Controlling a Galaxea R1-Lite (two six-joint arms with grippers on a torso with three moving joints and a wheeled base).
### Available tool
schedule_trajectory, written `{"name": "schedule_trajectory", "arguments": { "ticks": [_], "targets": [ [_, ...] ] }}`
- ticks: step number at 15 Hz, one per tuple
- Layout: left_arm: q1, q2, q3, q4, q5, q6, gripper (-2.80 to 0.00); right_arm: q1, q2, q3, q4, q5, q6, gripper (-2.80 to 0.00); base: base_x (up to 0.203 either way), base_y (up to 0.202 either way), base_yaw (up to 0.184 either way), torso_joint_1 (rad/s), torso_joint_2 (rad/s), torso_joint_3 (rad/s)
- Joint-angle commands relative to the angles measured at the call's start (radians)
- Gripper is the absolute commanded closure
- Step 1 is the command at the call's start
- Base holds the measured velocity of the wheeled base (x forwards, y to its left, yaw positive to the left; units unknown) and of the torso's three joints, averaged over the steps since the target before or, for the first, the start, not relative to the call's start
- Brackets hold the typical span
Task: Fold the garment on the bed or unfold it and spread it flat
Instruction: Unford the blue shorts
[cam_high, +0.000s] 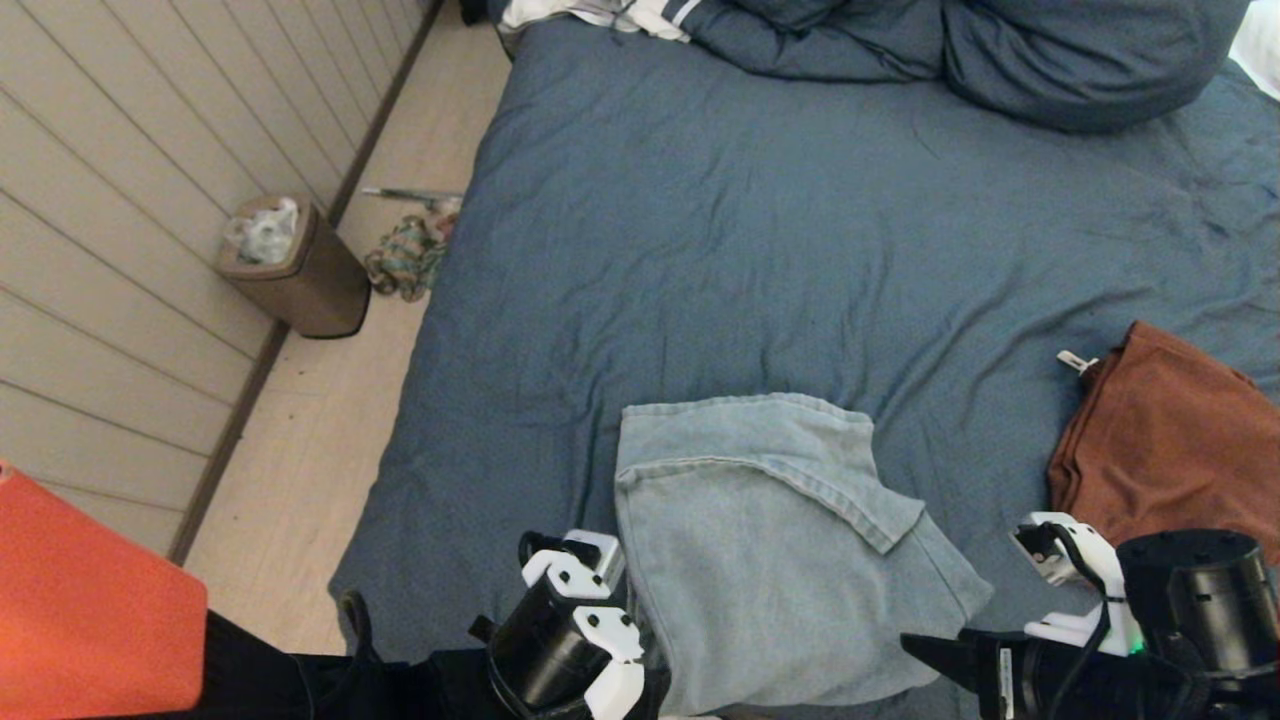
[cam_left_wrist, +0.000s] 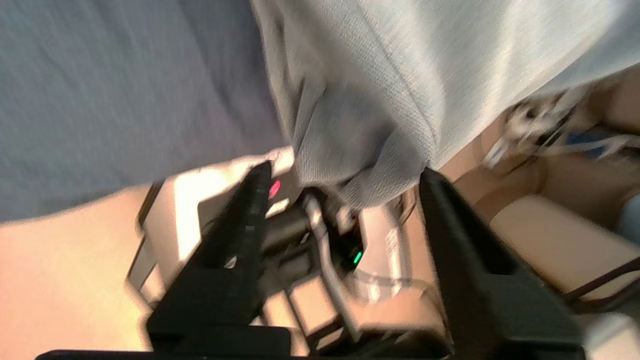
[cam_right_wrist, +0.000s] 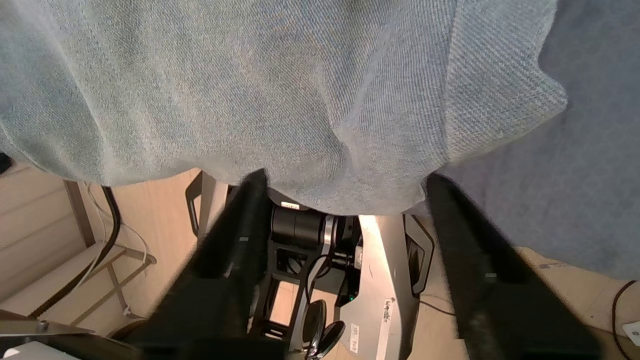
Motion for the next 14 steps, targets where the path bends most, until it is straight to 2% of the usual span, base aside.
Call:
{"name": "schedule_trajectory", "arguments": {
  "ticks": [1, 5, 6, 7, 9, 14],
  "targets": [
    [0.012, -0.065, 0.035, -0.054, 0.008, 0.000, -2.80, -0.009, -0.054, -0.013, -0.004, 0.002, 0.005, -2.80, 0.000, 0.000, 0.000, 0.000, 0.00, 0.000],
    [0.161, -0.173, -0.026, -0.033, 0.015, 0.048, -2.80, -0.014, -0.157, -0.162, 0.039, 0.014, 0.011, -2.80, 0.000, 0.000, 0.000, 0.000, 0.00, 0.000],
    [0.189, -0.176, -0.056, 0.001, 0.013, 0.058, -2.80, -0.014, -0.148, -0.202, 0.063, 0.015, 0.012, 0.00, 0.000, 0.000, 0.000, 0.000, 0.00, 0.000],
    [0.208, -0.175, -0.094, 0.041, 0.010, 0.062, 0.00, -0.013, -0.125, -0.243, 0.080, 0.016, 0.013, 0.00, 0.000, 0.000, 0.000, 0.000, 0.00, 0.000],
    [0.225, -0.153, -0.176, 0.097, -0.007, 0.063, 0.00, -0.005, -0.059, -0.313, 0.088, 0.016, 0.014, 0.00, 0.000, 0.000, 0.000, 0.000, 0.00, 0.000],
    [0.232, 0.004, -0.372, 0.149, -0.020, 0.065, 0.00, 0.004, 0.136, -0.481, 0.091, 0.016, 0.016, 0.00, 0.000, 0.000, 0.000, 0.000, 0.00, 0.000]
  ]
}}
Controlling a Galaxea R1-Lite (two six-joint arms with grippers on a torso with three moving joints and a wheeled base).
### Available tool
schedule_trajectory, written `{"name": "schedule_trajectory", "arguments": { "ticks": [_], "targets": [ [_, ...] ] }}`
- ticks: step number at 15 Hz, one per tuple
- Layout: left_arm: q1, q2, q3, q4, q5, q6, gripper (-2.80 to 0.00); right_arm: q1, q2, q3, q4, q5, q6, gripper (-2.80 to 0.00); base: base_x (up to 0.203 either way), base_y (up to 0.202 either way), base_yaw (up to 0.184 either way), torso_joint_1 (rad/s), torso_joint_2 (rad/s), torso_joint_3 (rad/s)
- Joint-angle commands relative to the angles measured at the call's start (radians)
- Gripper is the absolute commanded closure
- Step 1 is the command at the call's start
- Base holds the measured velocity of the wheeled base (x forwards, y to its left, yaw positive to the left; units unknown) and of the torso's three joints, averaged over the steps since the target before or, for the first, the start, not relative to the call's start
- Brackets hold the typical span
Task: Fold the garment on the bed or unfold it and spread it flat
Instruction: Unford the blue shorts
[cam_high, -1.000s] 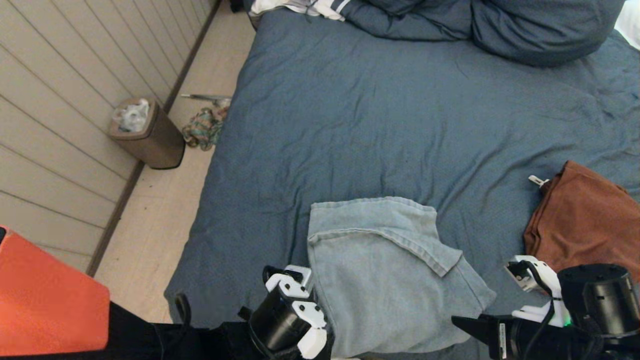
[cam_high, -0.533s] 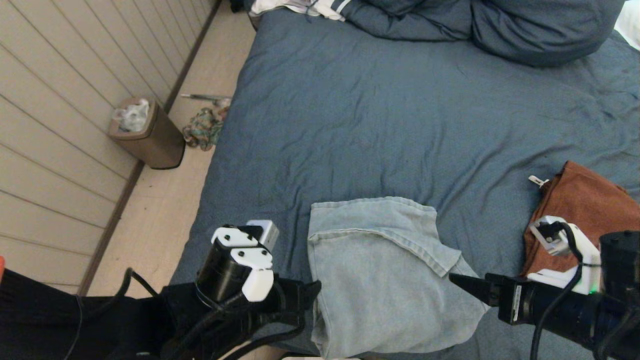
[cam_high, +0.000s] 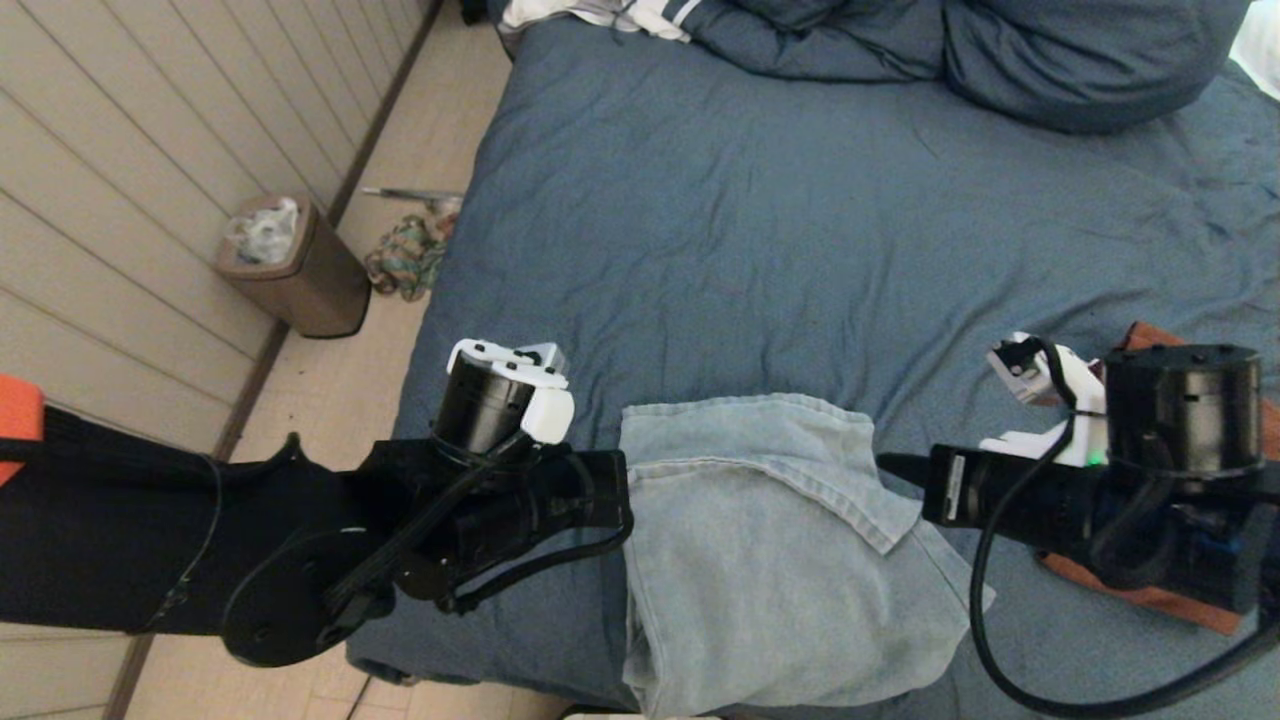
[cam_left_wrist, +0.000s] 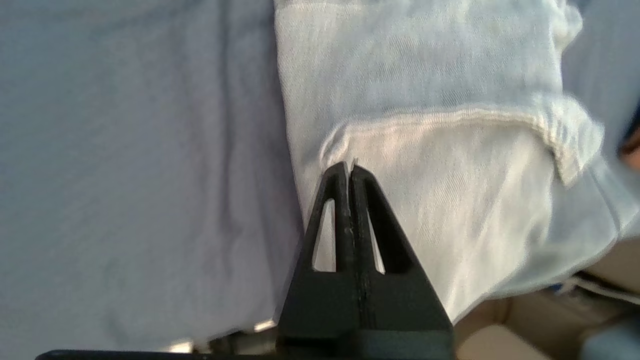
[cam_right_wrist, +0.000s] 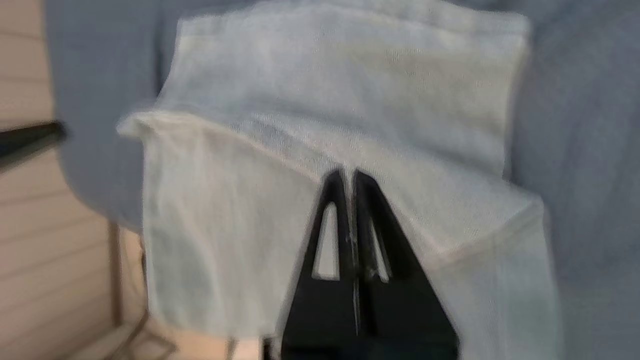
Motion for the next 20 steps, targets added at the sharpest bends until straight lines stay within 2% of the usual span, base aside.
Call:
{"name": "schedule_trajectory", "arguments": {
  "ticks": [1, 3, 6, 7, 8, 9, 20],
  "targets": [
    [0.002, 0.092, -0.068, 0.020, -0.001, -0.004, 0.00, 0.019, 0.096, -0.087, 0.012, 0.000, 0.006, 0.00, 0.000, 0.000, 0.000, 0.000, 0.00, 0.000],
    [0.002, 0.122, -0.097, 0.025, -0.001, -0.004, 0.00, 0.043, 0.098, -0.137, 0.085, -0.002, 0.009, 0.00, 0.000, 0.000, 0.000, 0.000, 0.00, 0.000],
    [0.002, 0.124, -0.107, 0.022, -0.001, -0.004, 0.00, 0.038, 0.086, -0.133, 0.089, -0.006, 0.036, 0.00, 0.000, 0.000, 0.000, 0.000, 0.00, 0.000],
    [0.002, 0.121, -0.106, 0.024, -0.001, -0.002, 0.00, 0.036, 0.079, -0.134, 0.090, -0.007, 0.036, -2.80, 0.000, 0.000, 0.000, 0.000, 0.00, 0.000],
    [0.002, 0.124, -0.105, 0.024, 0.000, -0.004, 0.00, 0.038, 0.074, -0.132, 0.091, -0.008, 0.034, -2.80, 0.000, 0.000, 0.000, 0.000, 0.00, 0.000],
    [0.000, 0.124, -0.096, 0.020, 0.000, -0.004, -2.80, 0.042, 0.075, -0.127, 0.089, -0.008, 0.034, -2.80, 0.000, 0.000, 0.000, 0.000, 0.00, 0.000],
    [-0.002, 0.154, -0.102, 0.012, -0.002, -0.011, -2.80, 0.044, 0.086, -0.109, 0.081, -0.001, 0.031, -2.80, 0.000, 0.000, 0.000, 0.000, 0.00, 0.000]
  ]
}}
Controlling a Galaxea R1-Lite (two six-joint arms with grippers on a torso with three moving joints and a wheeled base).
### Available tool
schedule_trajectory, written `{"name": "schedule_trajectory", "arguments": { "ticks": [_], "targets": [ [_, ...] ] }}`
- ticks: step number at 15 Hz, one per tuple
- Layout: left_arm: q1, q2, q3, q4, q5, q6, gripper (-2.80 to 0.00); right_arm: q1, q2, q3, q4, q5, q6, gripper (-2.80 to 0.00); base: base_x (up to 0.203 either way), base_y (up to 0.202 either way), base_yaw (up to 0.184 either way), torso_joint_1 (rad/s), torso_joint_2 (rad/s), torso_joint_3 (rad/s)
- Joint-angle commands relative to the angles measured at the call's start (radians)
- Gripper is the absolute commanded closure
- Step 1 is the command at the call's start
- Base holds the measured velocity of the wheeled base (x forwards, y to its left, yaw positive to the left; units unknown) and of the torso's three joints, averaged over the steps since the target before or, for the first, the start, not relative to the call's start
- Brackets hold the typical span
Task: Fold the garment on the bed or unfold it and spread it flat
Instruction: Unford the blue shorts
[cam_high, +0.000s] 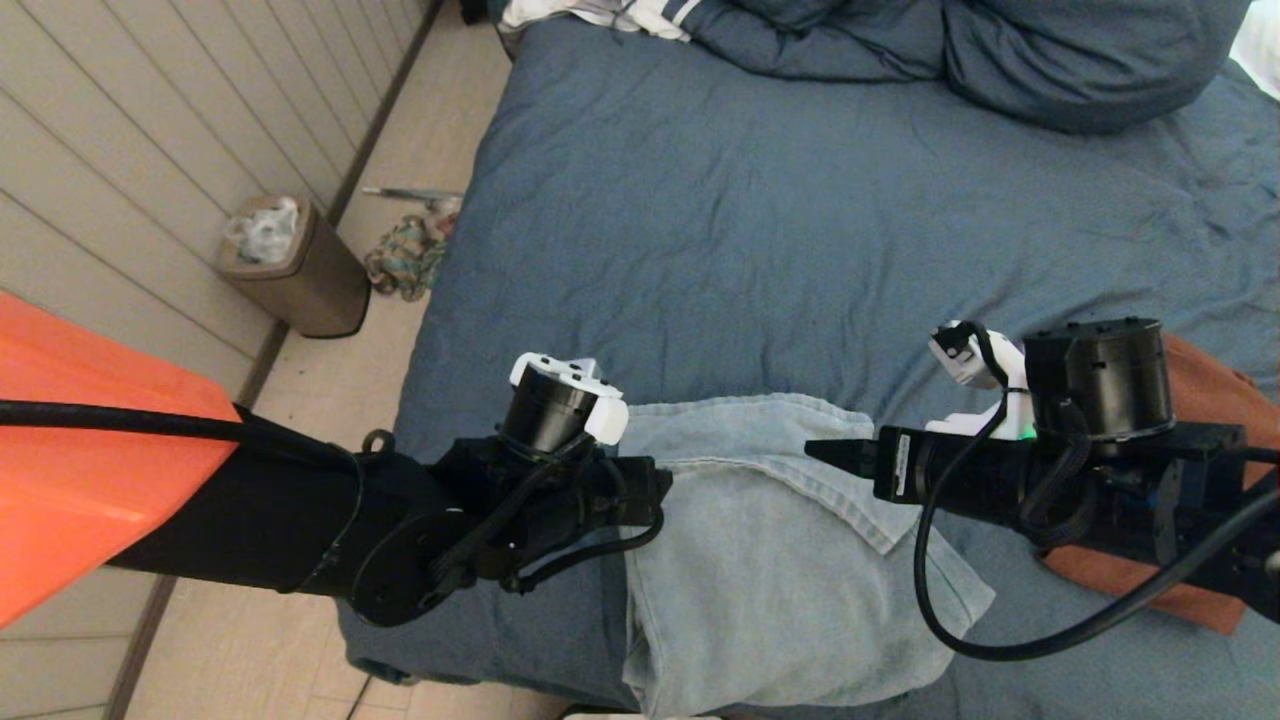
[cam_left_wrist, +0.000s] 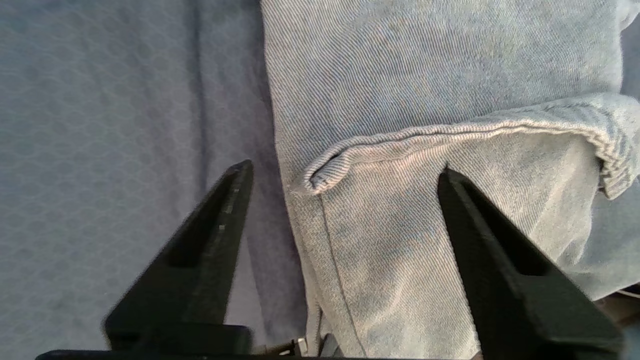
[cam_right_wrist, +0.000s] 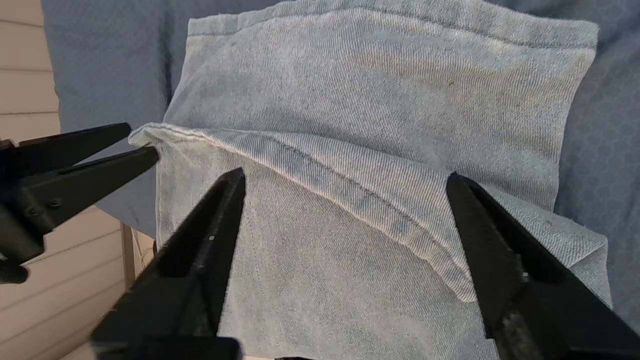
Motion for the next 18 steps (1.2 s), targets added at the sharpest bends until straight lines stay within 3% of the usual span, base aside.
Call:
{"name": "schedule_trajectory", "arguments": {
  "ticks": [1, 2, 3, 9, 12, 18],
  "targets": [
    [-0.001, 0.030, -0.011, -0.003, 0.001, -0.003, -2.80, 0.000, 0.001, 0.004, -0.004, 0.001, 0.002, -2.80, 0.000, 0.000, 0.000, 0.000, 0.00, 0.000],
    [0.000, 0.040, -0.012, -0.004, 0.001, -0.004, -2.80, 0.000, 0.000, 0.006, -0.004, 0.002, 0.002, -2.80, 0.000, 0.000, 0.000, 0.000, 0.00, 0.000],
    [-0.001, 0.046, -0.012, -0.014, 0.002, -0.005, 0.00, 0.000, 0.000, 0.006, -0.004, 0.002, 0.002, -2.80, 0.000, 0.000, 0.000, 0.000, 0.00, 0.000],
    [-0.002, 0.050, -0.016, -0.030, 0.002, -0.002, 0.00, -0.006, 0.002, 0.012, -0.006, 0.000, 0.001, -2.80, 0.000, 0.000, 0.000, 0.000, 0.00, 0.000],
    [-0.008, 0.072, -0.008, -0.090, 0.006, 0.001, 0.00, -0.015, 0.005, 0.028, -0.001, -0.004, -0.009, -2.80, 0.000, 0.000, 0.000, 0.000, 0.00, 0.000],
    [-0.008, 0.052, 0.012, -0.091, 0.013, -0.005, 0.00, -0.027, -0.030, 0.146, 0.007, -0.062, -0.107, -2.80, 0.000, 0.000, 0.000, 0.000, 0.00, 0.000]
  ]
}}
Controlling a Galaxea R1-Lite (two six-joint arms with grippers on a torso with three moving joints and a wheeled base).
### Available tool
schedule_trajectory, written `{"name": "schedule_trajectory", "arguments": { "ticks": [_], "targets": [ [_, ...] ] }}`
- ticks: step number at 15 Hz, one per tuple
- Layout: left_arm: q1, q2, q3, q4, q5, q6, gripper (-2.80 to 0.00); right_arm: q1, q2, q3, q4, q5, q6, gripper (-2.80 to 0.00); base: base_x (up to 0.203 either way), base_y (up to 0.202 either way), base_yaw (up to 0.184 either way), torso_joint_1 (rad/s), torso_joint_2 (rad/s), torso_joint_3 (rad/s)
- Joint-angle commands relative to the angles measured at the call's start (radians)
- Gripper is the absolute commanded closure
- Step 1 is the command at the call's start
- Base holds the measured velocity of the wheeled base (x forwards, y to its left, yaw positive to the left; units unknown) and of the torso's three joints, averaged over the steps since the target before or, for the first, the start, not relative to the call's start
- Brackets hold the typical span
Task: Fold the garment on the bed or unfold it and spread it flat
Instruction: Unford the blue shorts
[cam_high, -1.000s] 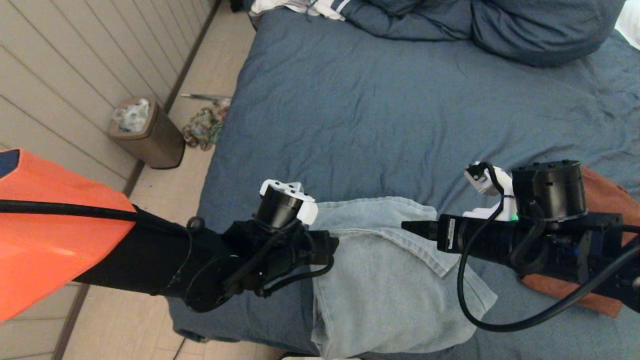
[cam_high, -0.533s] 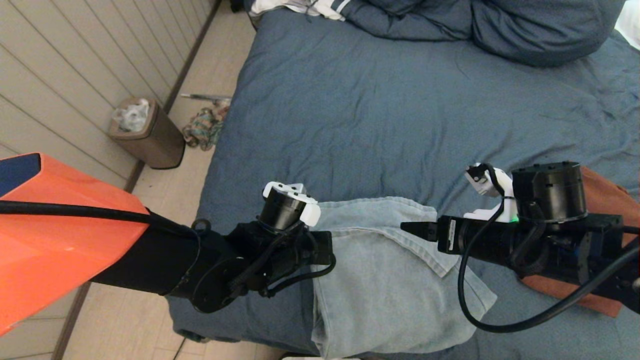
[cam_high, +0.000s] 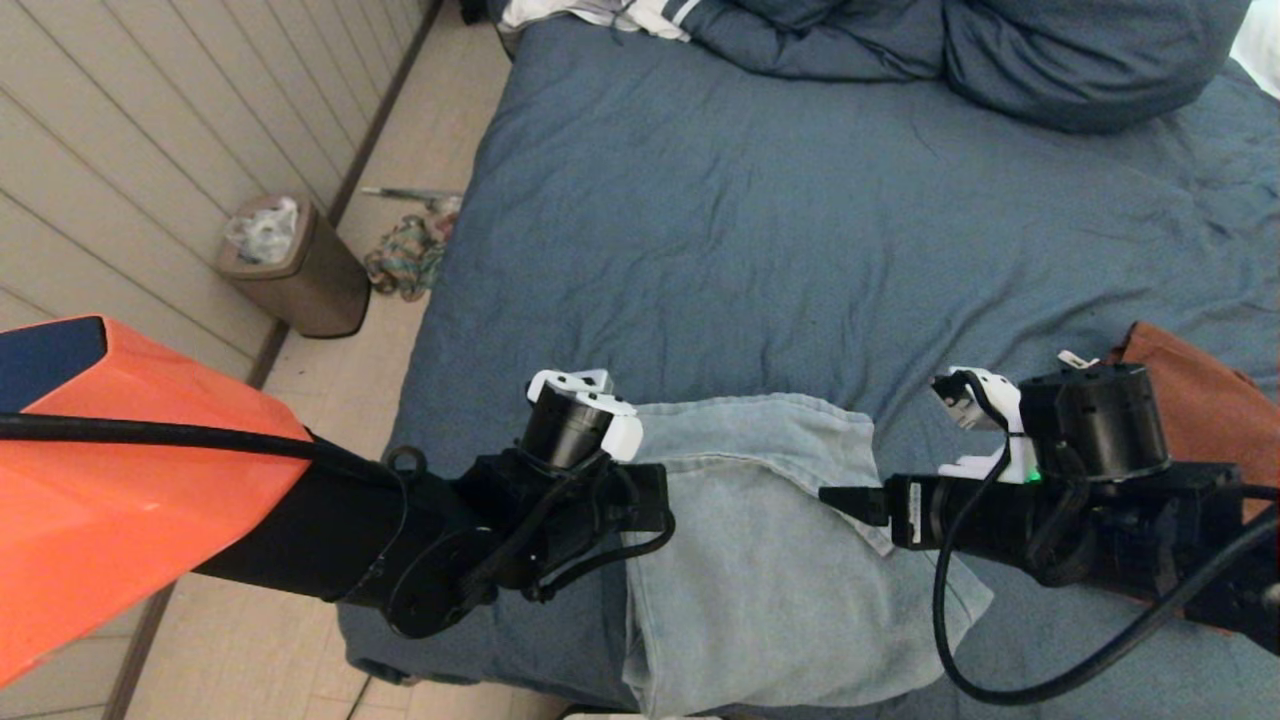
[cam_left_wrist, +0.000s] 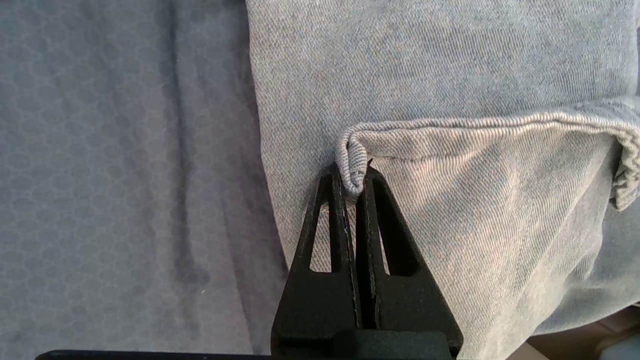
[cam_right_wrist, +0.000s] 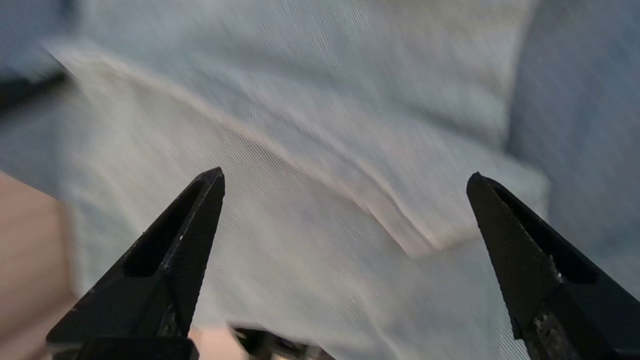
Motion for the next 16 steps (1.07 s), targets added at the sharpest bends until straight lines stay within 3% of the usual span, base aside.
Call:
{"name": "schedule_trajectory", "arguments": {
  "ticks": [1, 6, 9, 10, 16],
  "targets": [
    [0.000, -0.002, 0.001, -0.002, 0.002, -0.003, 0.00, 0.001, -0.036, 0.072, -0.002, -0.014, -0.019, -2.80, 0.000, 0.000, 0.000, 0.000, 0.00, 0.000],
    [0.000, -0.001, 0.004, -0.003, 0.002, -0.003, 0.00, -0.003, 0.074, 0.071, -0.018, -0.014, -0.014, -2.80, 0.000, 0.000, 0.000, 0.000, 0.00, 0.000],
    [0.000, 0.004, 0.003, -0.004, 0.002, -0.003, 0.00, -0.006, 0.163, 0.023, -0.093, -0.012, -0.009, -2.80, 0.000, 0.000, 0.000, 0.000, 0.00, 0.000],
    [0.000, 0.008, 0.001, -0.004, 0.002, -0.003, 0.00, -0.005, 0.170, 0.015, -0.113, -0.012, -0.008, 0.00, 0.000, 0.000, 0.000, 0.000, 0.00, 0.000],
    [0.000, 0.011, 0.001, -0.004, 0.002, -0.002, 0.00, -0.010, 0.187, -0.029, -0.120, -0.015, -0.006, 0.00, 0.000, 0.000, 0.000, 0.000, 0.00, 0.000]
  ]
}}
